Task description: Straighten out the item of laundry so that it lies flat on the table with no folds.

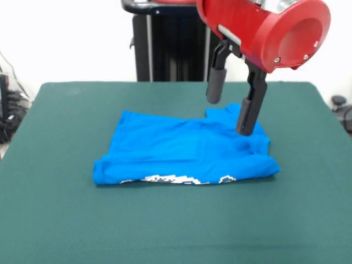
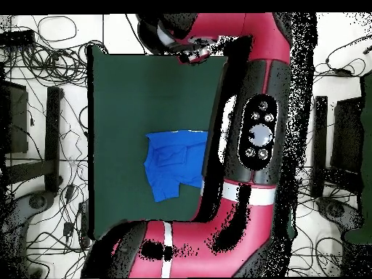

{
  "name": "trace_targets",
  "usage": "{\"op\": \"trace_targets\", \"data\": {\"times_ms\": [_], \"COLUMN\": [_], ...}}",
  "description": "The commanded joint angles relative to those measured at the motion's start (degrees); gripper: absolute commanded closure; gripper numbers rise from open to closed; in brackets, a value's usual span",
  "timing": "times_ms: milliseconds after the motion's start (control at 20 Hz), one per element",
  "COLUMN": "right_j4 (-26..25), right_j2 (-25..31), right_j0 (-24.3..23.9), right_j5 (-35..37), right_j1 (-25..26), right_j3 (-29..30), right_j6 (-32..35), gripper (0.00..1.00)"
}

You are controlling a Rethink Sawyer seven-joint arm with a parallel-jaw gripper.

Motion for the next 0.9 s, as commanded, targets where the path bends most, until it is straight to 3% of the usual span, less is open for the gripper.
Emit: {"op": "trace_targets", "data": {"times_ms": [50, 400, 900], "right_j4": [2.21, 1.81, 0.7], "right_j2": [2.48, 1.55, 2.68], "right_j0": [-1.15, -1.04, -1.42], "right_j5": [-3.36, -8.17, -7.58], "right_j1": [-5.76, -9.48, -9.83], "right_j3": [11.81, 19.23, 19.49], "right_j6": [-20.95, -20.56, -20.01], "gripper": [0.0, 0.0, 0.0]}}
